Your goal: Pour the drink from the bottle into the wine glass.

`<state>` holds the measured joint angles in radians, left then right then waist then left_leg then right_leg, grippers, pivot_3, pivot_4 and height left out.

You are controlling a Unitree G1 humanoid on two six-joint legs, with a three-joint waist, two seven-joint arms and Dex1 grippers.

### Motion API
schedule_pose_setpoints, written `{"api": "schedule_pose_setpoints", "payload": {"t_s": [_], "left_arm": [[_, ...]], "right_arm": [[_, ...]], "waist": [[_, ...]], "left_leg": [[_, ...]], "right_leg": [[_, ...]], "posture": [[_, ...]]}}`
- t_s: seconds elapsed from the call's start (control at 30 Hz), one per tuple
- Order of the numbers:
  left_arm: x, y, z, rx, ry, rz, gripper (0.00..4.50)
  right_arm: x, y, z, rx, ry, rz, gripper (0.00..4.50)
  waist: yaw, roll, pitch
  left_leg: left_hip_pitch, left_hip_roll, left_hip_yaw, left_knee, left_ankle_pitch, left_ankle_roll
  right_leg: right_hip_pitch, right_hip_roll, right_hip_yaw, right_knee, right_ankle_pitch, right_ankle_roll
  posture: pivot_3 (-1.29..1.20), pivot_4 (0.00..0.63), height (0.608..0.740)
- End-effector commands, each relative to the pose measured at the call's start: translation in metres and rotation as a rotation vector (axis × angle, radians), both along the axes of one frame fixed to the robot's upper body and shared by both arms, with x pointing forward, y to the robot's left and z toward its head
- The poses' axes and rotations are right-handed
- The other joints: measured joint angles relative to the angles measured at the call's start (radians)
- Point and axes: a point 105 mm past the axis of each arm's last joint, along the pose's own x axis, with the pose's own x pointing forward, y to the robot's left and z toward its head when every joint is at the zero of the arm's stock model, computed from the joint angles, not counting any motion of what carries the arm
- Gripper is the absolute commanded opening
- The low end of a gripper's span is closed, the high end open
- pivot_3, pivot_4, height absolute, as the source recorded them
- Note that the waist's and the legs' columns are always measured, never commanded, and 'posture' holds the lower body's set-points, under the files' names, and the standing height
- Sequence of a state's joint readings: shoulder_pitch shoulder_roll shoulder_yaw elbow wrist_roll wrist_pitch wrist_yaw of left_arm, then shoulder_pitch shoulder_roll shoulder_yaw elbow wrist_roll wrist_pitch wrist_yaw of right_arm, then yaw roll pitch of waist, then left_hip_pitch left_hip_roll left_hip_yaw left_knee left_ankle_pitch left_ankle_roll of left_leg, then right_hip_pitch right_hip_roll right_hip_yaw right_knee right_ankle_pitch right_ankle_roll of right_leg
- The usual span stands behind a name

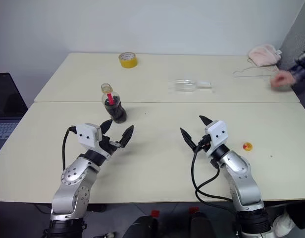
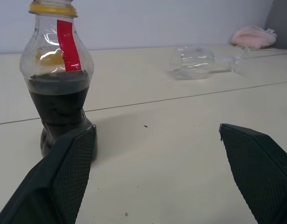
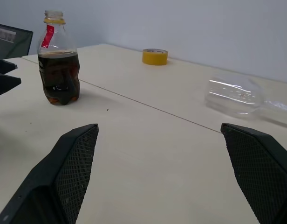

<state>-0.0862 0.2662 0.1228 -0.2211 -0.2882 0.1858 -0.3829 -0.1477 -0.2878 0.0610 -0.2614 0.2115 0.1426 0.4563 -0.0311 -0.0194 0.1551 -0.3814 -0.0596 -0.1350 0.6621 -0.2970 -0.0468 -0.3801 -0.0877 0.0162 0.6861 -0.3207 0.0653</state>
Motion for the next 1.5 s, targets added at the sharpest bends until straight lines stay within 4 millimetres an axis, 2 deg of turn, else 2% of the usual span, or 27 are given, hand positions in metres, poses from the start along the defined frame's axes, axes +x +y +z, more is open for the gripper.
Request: {"api": "schedule_pose_setpoints", "payload": {"t_s": [0.03,0.37,0.8,0.9,1.13,1.37,1.5], "left_arm": [[0.0,0.001,0.01,0.011,-0.047,-0.001,4.47],[0.0,0.001,0.01,0.007,-0.046,-0.002,4.47],[-0.002,-0.002,0.008,0.002,-0.035,-0.034,4.47],[-0.003,-0.005,0.007,0.005,-0.025,-0.065,4.47],[-0.006,-0.011,0.004,0.005,0.003,-0.135,4.47],[-0.012,-0.017,0.0,0.049,0.044,-0.257,4.47],[-0.015,-0.022,-0.001,0.101,0.068,-0.336,4.47]], "right_arm": [[-0.001,0.001,0.01,-0.016,-0.041,0.004,4.5],[0.0,-0.003,0.001,-0.058,-0.022,-0.024,4.5],[0.001,-0.01,-0.005,-0.223,-0.081,-0.086,4.5],[0.002,-0.015,-0.006,-0.346,-0.138,-0.126,4.5],[0.01,-0.031,-0.025,-0.643,-0.202,-0.244,4.5],[0.02,-0.04,-0.022,-0.897,-0.29,-0.347,4.5],[0.032,-0.049,-0.021,-0.967,-0.292,-0.43,4.5]], "waist": [[0.0,0.0,0.0],[0.0,0.0,0.0],[0.0,0.0,0.0],[0.0,0.0,0.0],[0.0,0.0,0.0],[0.0,0.0,0.0],[0.0,0.0,0.0]], "left_leg": [[0.0,0.0,0.0,0.0,0.0,0.0],[0.0,0.0,0.0,0.0,0.0,0.0],[0.0,0.0,0.0,0.0,0.0,0.0],[0.0,0.0,0.0,0.0,0.0,0.0],[0.0,0.0,0.001,0.0,0.0,0.0],[0.0,0.0,0.001,0.0,0.0,0.0],[0.0,0.0,0.001,0.0,0.0,0.0]], "right_leg": [[0.0,0.0,0.0,0.0,0.0,0.0],[0.0,0.0,0.0,0.0,0.0,0.0],[0.0,0.0,0.0,0.0,0.0,0.0],[0.0,0.0,0.0,0.0,0.0,0.0],[0.0,0.0,0.0,0.0,0.0,0.0],[0.0,0.0,0.0,-0.001,0.0,0.0],[0.0,0.0,0.0,-0.001,0.0,0.0]], "posture": [[0.0,0.15,0.74],[0.0,0.15,0.74],[0.0,0.15,0.74],[0.0,0.15,0.74],[0.0,0.15,0.74],[0.0,0.15,0.74],[0.0,0.15,0.74]]}}
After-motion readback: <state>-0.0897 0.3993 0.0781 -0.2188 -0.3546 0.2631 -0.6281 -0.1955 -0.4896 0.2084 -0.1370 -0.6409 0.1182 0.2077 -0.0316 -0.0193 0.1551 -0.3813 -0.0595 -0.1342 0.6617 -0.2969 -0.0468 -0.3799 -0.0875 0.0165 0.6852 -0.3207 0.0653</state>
